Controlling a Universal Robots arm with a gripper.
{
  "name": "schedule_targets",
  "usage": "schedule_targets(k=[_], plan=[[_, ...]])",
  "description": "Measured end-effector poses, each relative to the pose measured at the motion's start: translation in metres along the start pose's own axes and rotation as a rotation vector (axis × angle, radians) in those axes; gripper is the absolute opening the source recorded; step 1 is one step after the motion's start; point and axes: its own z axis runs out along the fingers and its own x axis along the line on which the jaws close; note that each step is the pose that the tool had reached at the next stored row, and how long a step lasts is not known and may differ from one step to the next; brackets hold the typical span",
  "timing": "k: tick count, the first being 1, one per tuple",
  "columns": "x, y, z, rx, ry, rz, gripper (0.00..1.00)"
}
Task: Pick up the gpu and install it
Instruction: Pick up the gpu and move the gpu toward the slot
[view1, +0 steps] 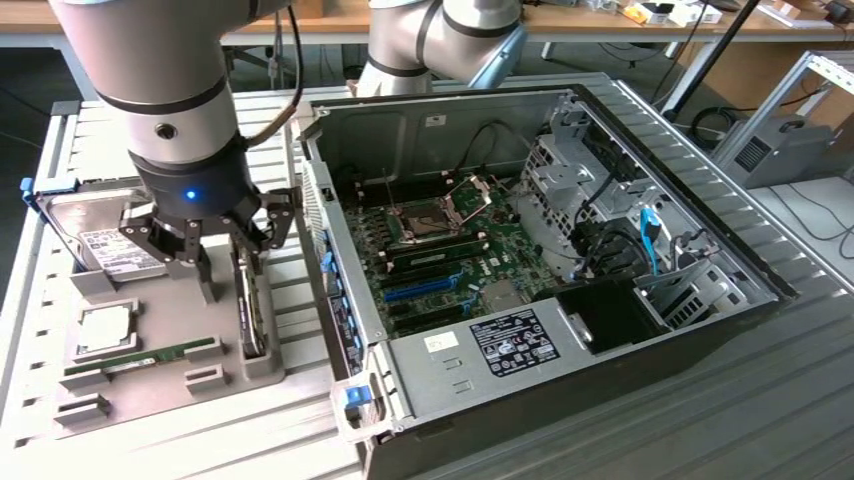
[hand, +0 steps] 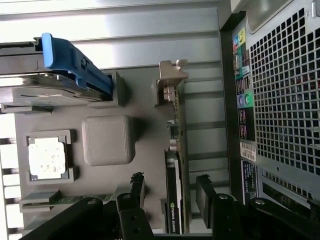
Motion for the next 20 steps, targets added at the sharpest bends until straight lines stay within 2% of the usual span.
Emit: schedule_targets(k=[10, 16, 20], plan=[[0.000, -0.0009, 0.0211, 0.0001, 0.0010, 0.000, 0.54], [0.000, -0.0037, 0.0217, 0.0001, 0.0011, 0.000, 0.54], [0.000, -0.0041, 0.0271, 0.0000, 0.0011, 0.000, 0.54]])
